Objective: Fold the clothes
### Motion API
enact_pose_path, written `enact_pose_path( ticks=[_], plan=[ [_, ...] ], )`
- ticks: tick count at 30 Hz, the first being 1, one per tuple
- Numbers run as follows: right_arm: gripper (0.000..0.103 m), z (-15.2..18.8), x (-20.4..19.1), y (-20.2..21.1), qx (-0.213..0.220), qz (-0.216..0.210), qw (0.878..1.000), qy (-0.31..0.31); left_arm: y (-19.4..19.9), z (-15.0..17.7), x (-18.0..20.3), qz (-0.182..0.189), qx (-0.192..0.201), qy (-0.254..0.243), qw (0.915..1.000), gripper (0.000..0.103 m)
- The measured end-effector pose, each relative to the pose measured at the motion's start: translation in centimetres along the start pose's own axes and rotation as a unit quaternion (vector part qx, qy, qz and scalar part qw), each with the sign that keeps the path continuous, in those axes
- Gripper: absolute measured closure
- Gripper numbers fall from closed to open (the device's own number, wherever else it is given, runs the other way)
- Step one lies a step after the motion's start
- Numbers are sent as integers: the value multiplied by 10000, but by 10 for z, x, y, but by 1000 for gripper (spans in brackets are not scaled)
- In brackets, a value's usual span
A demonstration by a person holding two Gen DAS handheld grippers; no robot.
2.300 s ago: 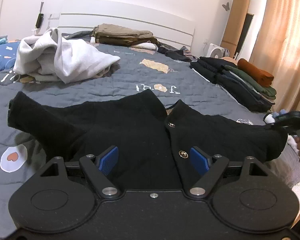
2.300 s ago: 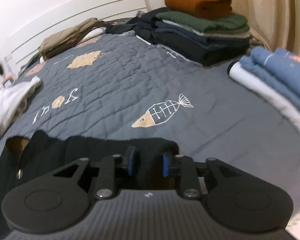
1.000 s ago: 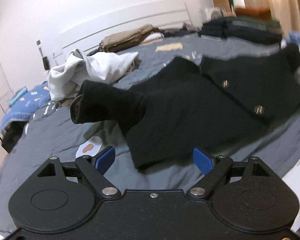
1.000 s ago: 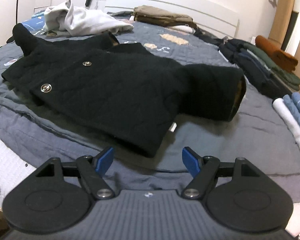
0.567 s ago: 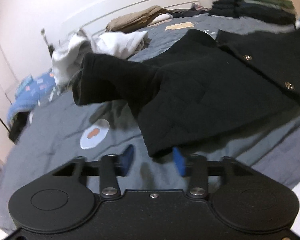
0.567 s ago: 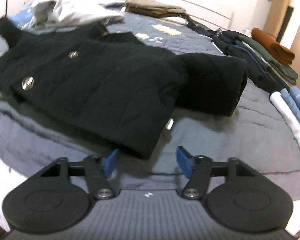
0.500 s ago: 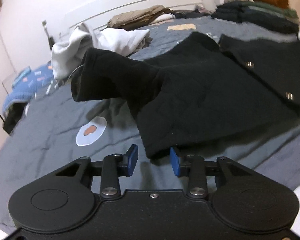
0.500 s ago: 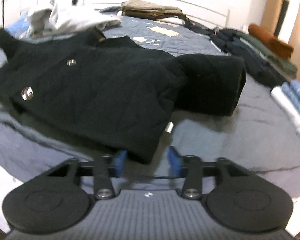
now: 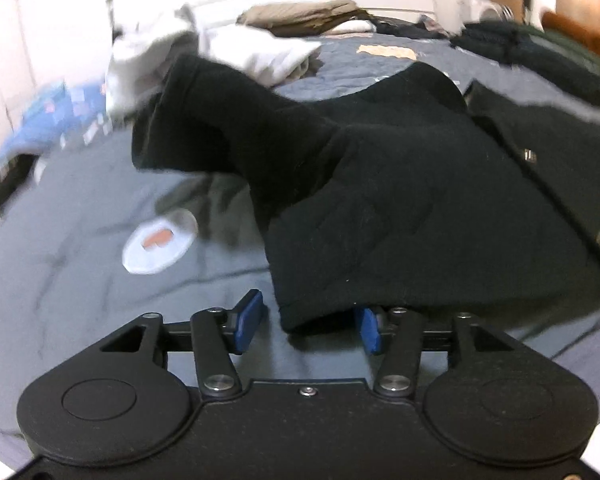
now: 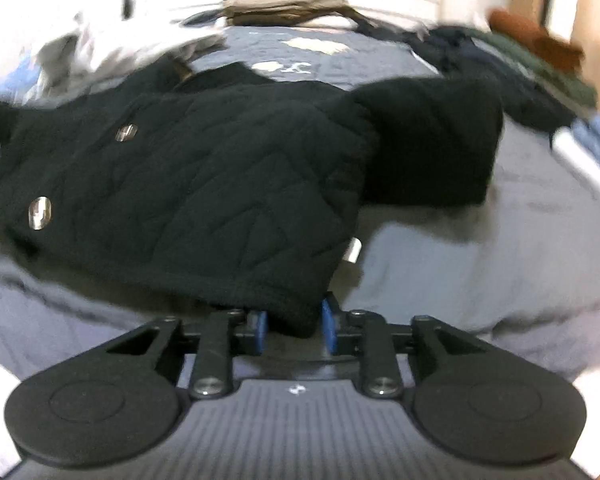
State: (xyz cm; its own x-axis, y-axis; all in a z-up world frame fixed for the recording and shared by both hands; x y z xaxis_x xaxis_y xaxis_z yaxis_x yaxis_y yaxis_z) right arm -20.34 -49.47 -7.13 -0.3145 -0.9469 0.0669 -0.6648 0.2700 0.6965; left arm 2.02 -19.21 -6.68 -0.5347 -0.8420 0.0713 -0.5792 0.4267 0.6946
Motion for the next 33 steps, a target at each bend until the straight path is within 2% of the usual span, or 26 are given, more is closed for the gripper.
enact_pose_path(
  ticks=[2, 6, 12, 16, 18, 19, 20, 22, 25, 26, 27, 28, 30, 31, 32, 33],
  plan=[
    [94, -3, 9, 1, -19, -135, 9990, -436, 3, -6, -6, 30, 16, 224, 9997, 93],
    [97, -10, 32, 23, 361, -509, 9881, -1409, 22, -20, -20, 241, 269, 690, 9970, 96],
    [98, -25, 57, 67, 1016, -893, 9632, -2325, 76, -42, -22, 775, 945, 917, 9883, 97],
    [98, -36, 62, 96, 1377, -996, 9551, -2428, 107, -51, -21, 1021, 1258, 947, 9822, 97],
    [98, -41, 60, 101, 1232, -915, 9645, -2147, 112, -51, -21, 1032, 1182, 904, 9835, 97],
    [98, -43, 60, 103, 1156, -873, 9690, -2002, 110, -49, -20, 972, 988, 725, 9877, 97],
    [98, -45, 53, 101, 898, -710, 9821, -1499, 106, -45, -18, 889, 727, 491, 9922, 97],
    [97, -41, 42, 84, 262, -517, 9951, -796, 91, -32, -11, 735, 87, 19, 9973, 97],
    [94, -28, 36, 55, -533, -536, 9958, -521, 66, -12, 4, 572, -825, -607, 9931, 92],
    [94, -24, 33, 48, -710, -502, 9953, -433, 63, -8, 9, 499, -941, -828, 9909, 92],
    [94, -23, 31, 47, -817, -498, 9945, -431, 65, -6, 12, 554, -909, -991, 9894, 92],
    [93, -21, 30, 46, -920, -496, 9936, -434, 72, -8, 15, 828, -803, -1068, 9876, 91],
    [88, -23, 26, 61, -805, -665, 9939, -347, 89, -14, 17, 1305, -557, -1031, 9845, 82],
    [86, -26, 24, 71, -671, -709, 9949, -244, 97, -17, 18, 1526, -432, -1000, 9823, 69],
    [78, -29, 23, 82, -500, -699, 9962, -171, 106, -20, 19, 1745, -308, -969, 9794, 60],
    [67, -33, 25, 90, -339, -688, 9969, -193, 112, -23, 19, 1831, -141, -929, 9786, 58]
  ],
)
Point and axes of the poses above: each gripper's, at about its wrist camera, not at the fingertips, and y roughly against the way its jaws point, x to its right, z to its underside, the point moved 2 cm from there along -y, roughly the way its jaws point, and after that the axes turned 7 degrees about y, right-handed, at the moved point
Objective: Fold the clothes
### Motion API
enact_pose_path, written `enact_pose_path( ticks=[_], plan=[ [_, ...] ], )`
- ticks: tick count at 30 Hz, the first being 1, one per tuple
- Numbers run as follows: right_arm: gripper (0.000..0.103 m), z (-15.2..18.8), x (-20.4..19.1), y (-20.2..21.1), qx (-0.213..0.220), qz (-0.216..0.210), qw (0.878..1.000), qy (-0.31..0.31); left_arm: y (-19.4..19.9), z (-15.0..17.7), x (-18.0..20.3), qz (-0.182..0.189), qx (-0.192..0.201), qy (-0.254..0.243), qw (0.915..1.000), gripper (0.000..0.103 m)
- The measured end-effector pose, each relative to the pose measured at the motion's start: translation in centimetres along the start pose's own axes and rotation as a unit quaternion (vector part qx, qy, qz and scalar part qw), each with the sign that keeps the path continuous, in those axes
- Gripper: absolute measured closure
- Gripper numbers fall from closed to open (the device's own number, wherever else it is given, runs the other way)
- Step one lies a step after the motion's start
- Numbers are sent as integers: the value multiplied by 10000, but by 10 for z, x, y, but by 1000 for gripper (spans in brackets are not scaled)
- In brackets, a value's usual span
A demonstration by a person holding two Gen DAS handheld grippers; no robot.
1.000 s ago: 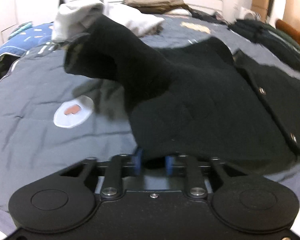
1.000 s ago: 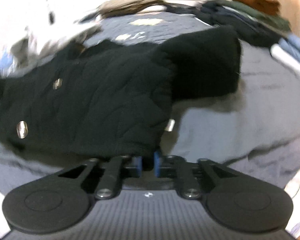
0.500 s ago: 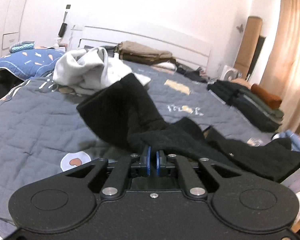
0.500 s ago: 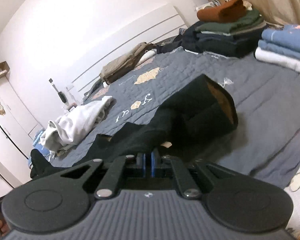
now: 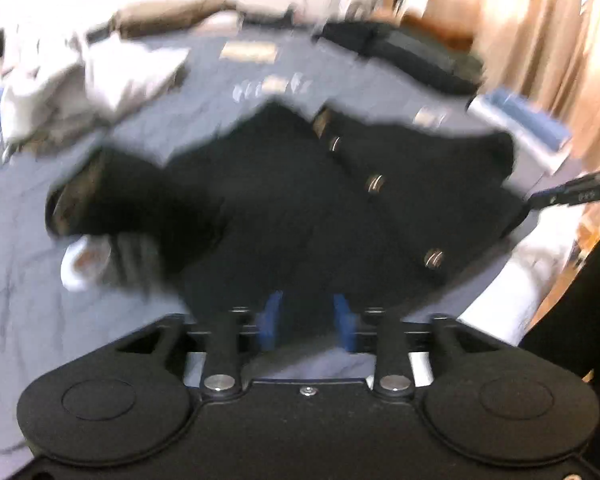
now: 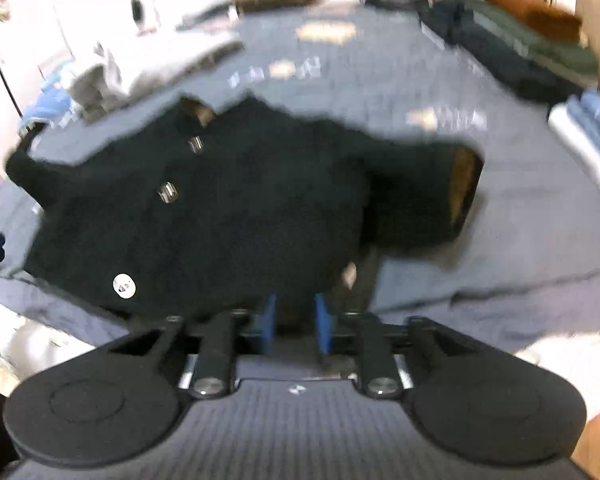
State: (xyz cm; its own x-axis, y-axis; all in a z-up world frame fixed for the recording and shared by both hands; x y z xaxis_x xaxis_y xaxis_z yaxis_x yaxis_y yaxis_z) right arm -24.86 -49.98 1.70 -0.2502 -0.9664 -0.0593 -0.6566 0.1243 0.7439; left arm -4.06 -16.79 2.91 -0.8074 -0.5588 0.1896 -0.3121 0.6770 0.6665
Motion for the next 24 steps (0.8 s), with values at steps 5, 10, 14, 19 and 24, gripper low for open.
enact_pose_path(
  ticks=[5, 10, 14, 19, 24],
  plan=[
    [51, -23, -1, 21, 742, 23, 9972, -58, 1, -10, 3, 145, 509, 295, 9982, 52],
    [49, -49, -8, -6, 1018, -66, 9946, -188, -14, -19, 4, -37, 681, 489, 9965, 50],
    [47, -77, -18, -40, 1058, -365, 9935, -219, -21, -23, 12, -89, 760, 500, 9958, 45],
    [46, -108, -39, -89, 881, -640, 9941, 27, -28, -30, 32, 31, 1004, 373, 9942, 43],
    [45, -133, -48, -133, 688, -774, 9946, 103, -49, -39, 32, -27, 1054, 547, 9929, 36]
  ],
)
Point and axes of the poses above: each gripper's, at about its wrist camera, not at the fingertips, and y roughly against the way its jaws point, x to its right, z to its underside, the point moved 2 cm from there along -y, roughly the way its jaws point, and after that the axes turned 7 degrees about y, right-handed, at the moved point
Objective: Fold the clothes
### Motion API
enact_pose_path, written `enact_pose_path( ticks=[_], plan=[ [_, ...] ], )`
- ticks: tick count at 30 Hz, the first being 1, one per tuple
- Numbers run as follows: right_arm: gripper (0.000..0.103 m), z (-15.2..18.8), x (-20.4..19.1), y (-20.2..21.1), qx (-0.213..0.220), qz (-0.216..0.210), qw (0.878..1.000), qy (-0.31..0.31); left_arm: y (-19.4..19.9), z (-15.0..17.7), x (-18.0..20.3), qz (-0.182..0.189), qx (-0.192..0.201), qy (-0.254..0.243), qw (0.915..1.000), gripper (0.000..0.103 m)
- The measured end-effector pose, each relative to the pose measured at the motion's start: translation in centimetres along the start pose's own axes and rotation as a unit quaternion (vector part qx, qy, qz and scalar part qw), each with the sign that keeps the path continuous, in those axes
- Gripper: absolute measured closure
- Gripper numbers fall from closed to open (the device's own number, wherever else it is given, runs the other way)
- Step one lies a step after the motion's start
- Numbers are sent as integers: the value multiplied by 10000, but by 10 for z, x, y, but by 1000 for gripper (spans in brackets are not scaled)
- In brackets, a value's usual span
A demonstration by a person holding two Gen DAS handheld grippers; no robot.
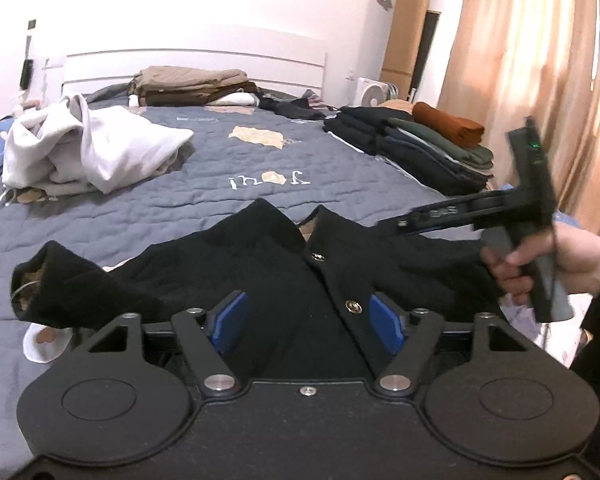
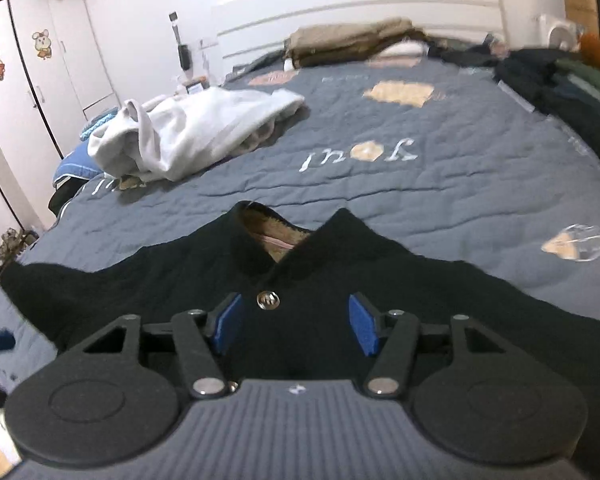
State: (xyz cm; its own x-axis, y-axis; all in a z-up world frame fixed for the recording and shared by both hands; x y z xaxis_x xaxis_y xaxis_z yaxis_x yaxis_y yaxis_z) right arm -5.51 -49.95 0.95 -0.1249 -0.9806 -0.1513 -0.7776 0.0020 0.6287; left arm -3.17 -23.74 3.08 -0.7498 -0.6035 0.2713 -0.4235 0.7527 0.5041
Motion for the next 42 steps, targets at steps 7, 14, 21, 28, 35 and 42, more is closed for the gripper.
enact_pose_path(
  ticks=[7, 14, 21, 28, 35, 42],
  plan=[
    [44, -14, 0, -48, -198, -134, 9997, 64, -28, -3, -5, -56, -168, 32, 9998, 36],
    [44, -26, 3, -82, -429, -110, 9990, 65, -44, -1, -3, -197, -264, 5, 9995, 36],
    [44, -16, 4, -114, -812, 120, 9966, -12, -47, 2, 4, -279, -284, -159, 9991, 35],
    [73, -14, -4, -128, -666, 255, 9974, 115, -44, 1, 6, -351, -235, -157, 9990, 33],
    [103, -22, 5, -127, -535, -179, 9974, -447, -43, 0, -1, -509, -234, -104, 9984, 33],
    [87, -43, -3, -102, -98, -723, 9973, 111, -44, -2, -2, -547, -217, -154, 9981, 32]
  ],
)
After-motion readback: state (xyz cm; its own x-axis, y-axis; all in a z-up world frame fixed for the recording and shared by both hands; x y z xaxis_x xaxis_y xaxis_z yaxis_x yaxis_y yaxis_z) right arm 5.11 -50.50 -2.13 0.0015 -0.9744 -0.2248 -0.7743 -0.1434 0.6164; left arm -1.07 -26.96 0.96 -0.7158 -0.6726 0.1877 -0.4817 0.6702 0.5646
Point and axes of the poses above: each gripper's, at about its wrist camera, not at the fingertips, and y roughly against the way its jaws point, x to its right, z to its underside, the point moved 2 cm from there along -y, roughly the way its jaws point, and after that the axes turned 7 degrees about y, right-handed, at the moved point
